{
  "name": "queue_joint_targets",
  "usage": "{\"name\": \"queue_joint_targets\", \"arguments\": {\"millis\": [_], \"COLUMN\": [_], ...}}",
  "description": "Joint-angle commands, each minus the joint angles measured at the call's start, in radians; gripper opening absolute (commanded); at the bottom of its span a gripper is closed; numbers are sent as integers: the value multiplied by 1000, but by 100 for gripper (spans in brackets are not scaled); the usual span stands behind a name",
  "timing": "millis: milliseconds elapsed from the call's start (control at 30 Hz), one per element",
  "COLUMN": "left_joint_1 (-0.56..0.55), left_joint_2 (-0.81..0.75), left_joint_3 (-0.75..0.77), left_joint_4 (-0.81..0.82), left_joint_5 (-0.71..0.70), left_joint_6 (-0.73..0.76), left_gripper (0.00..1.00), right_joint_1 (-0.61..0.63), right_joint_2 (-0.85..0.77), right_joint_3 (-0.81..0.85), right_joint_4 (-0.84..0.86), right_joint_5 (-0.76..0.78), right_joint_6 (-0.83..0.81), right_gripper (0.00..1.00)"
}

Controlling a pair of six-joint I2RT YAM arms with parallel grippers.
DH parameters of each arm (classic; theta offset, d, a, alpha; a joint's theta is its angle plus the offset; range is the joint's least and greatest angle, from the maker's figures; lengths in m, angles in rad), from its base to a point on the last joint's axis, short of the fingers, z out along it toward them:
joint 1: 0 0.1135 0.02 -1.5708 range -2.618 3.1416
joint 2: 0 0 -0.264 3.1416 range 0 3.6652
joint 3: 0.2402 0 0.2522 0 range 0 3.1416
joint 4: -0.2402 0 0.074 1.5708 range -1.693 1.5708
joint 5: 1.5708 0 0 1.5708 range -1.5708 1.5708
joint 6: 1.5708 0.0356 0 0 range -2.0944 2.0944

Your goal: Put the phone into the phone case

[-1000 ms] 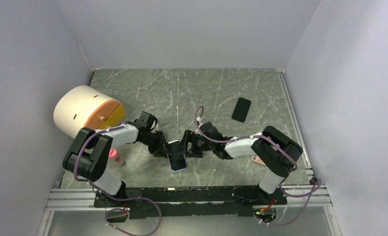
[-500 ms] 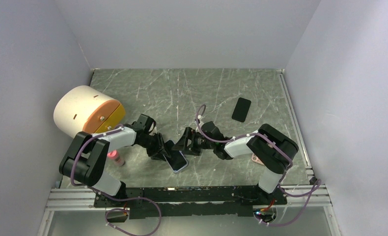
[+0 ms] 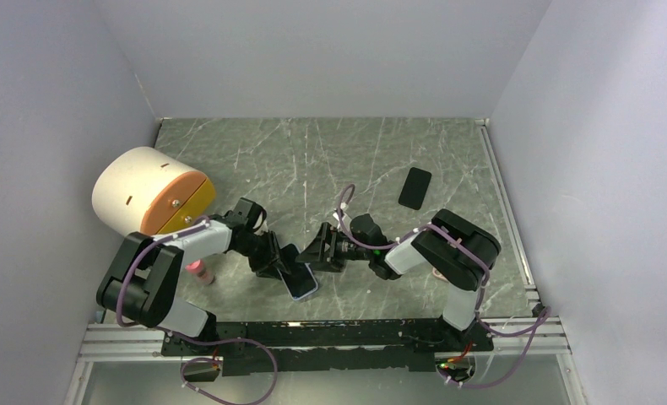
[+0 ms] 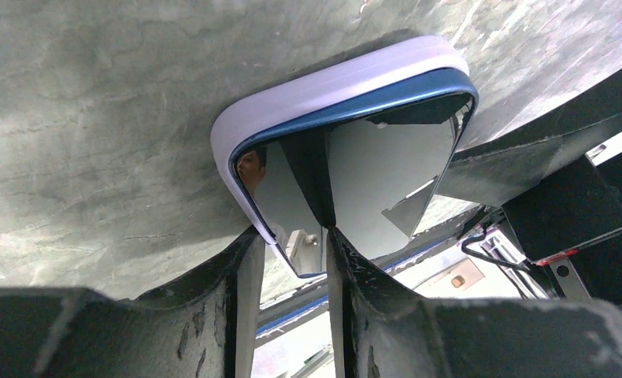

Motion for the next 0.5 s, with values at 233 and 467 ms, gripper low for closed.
{"name": "queue_joint_targets", "arguments": {"millis": [233,467], "left_joint_1": [-15,-15], "left_joint_2": [-30,-39], "left_joint_3": [-20,-45], "left_joint_4": [106,187], "left_joint_5": [39,115], "left_joint_6": [-9,-52], "left_gripper": [37,32], "right_joint_1": [56,60], "right_joint_2": [27,50], "right_joint_3": [58,54], "right_joint_4": [224,269], "right_joint_5": [-169,-175], "right_joint_6": [78,105], "right_gripper": [70,63]}}
